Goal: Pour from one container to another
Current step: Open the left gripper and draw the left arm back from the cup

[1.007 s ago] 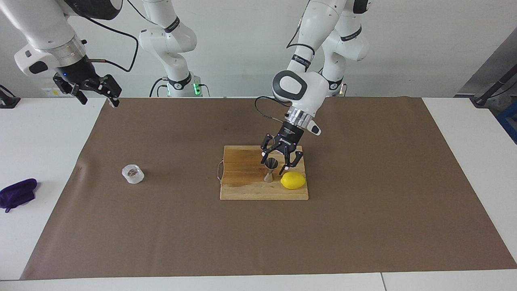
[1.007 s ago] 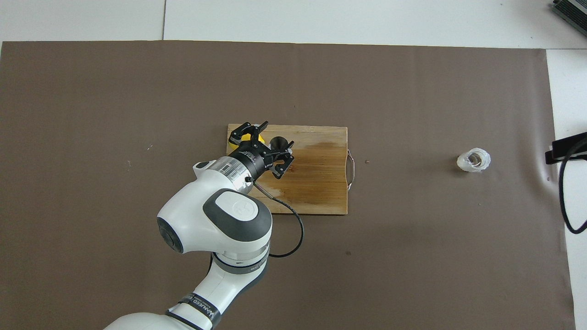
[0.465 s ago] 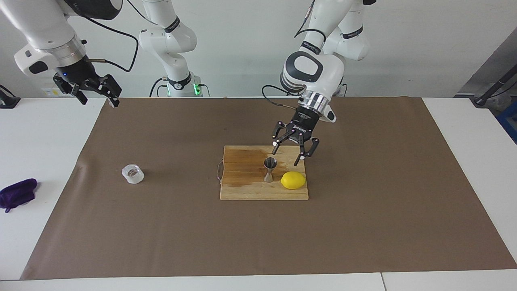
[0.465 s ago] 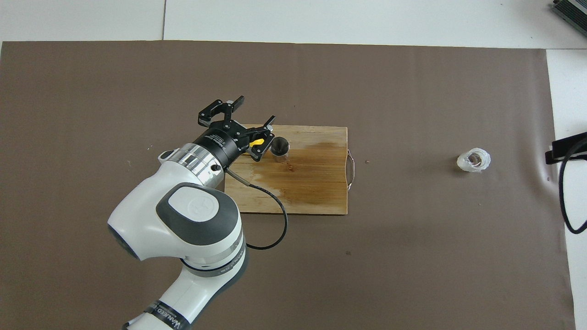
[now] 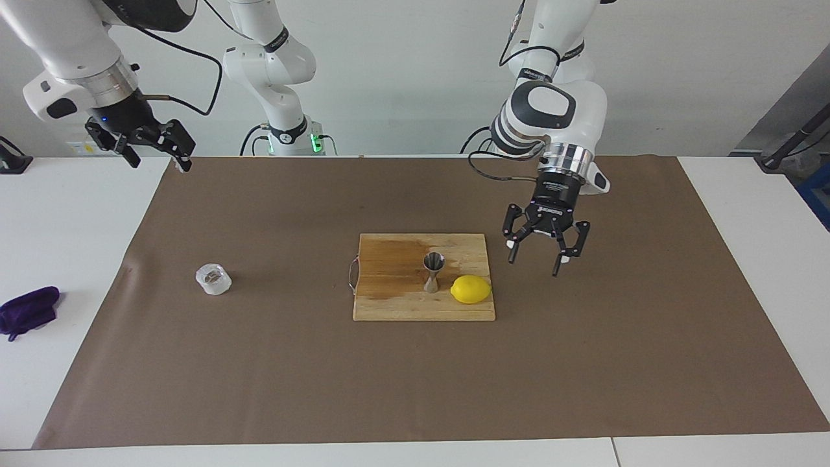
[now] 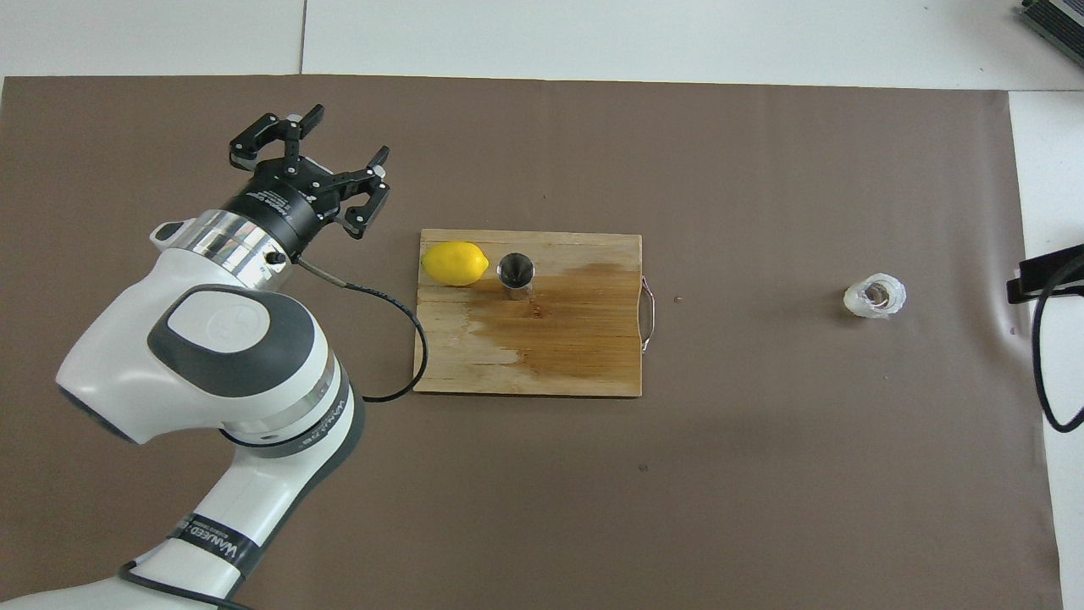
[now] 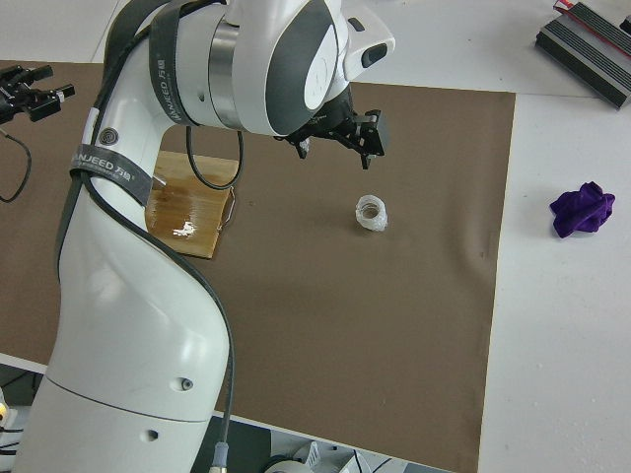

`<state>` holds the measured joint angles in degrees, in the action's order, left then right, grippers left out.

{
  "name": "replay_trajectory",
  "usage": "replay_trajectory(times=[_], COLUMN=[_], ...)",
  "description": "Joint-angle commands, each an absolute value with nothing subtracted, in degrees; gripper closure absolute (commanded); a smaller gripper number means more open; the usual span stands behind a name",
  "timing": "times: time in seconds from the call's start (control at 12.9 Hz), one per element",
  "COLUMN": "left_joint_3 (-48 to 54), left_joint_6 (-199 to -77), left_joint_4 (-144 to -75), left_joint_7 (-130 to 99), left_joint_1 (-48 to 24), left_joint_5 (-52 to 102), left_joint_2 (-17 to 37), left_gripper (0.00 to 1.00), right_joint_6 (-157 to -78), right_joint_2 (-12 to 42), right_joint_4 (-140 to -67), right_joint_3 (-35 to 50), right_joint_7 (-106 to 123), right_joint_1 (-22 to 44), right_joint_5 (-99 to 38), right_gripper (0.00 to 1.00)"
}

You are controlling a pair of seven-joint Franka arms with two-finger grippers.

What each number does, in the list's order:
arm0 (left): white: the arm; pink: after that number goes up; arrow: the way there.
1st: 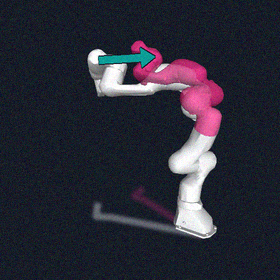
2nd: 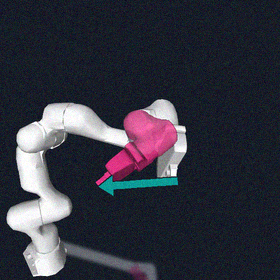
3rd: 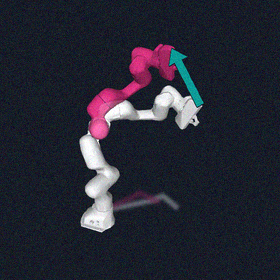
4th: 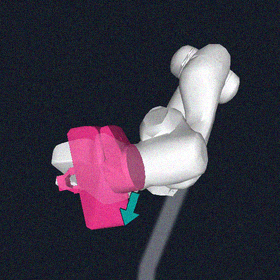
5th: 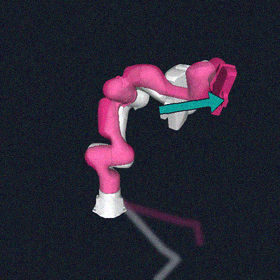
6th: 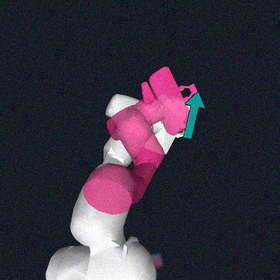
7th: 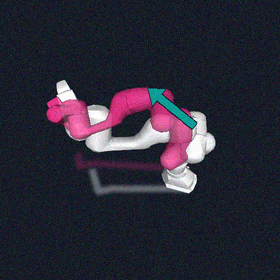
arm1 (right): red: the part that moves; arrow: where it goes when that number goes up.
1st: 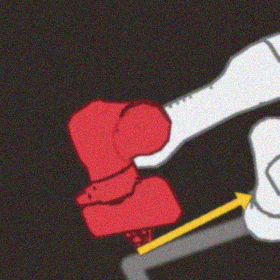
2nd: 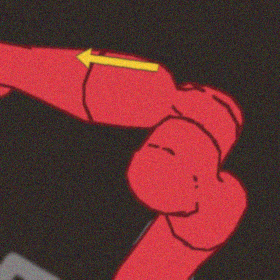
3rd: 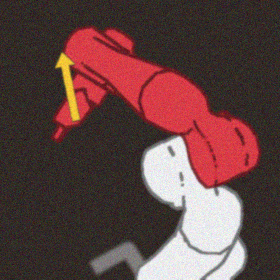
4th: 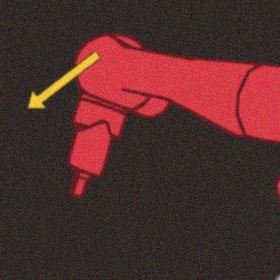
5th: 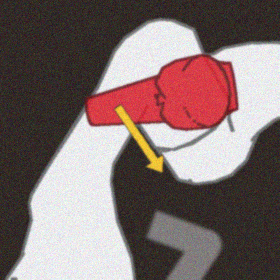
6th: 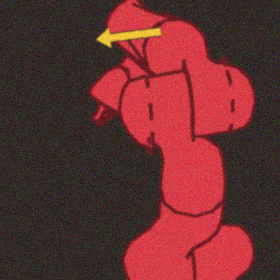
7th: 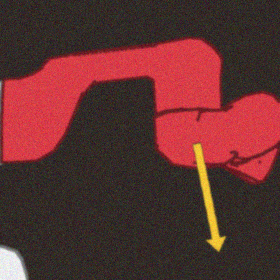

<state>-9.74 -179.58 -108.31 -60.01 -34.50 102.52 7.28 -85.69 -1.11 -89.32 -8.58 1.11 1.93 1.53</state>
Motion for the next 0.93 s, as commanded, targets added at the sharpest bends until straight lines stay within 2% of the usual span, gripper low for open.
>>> replay_trajectory(times=[0.0,0.39,0.85], left_joint_3=[-9.14,-9.14,-9.14], left_joint_6=[-179.30,-182.53,-185.36], left_joint_4=[-108.19,-110.12,-112.76], left_joint_7=[-48.65,-20.80,2.07], left_joint_1=[-28.93,-23.91,-23.29], left_joint_5=[101.17,100.28,100.28], left_joint_2=[7.29,7.29,7.21], left_gripper=[0.21,0.21,0.21], right_joint_6=[-85.87,-85.96,-85.87], right_joint_2=[-2.29,-2.29,-2.29], right_joint_4=[-90.44,-90.44,-90.44], right_joint_3=[-8.35,-8.35,-8.35], right_joint_7=[0.70,0.70,0.70], right_joint_1=[1.85,1.85,1.85], right_joint_5=[1.58,1.58,1.58], right_gripper=[0.00,0.00,0.00])
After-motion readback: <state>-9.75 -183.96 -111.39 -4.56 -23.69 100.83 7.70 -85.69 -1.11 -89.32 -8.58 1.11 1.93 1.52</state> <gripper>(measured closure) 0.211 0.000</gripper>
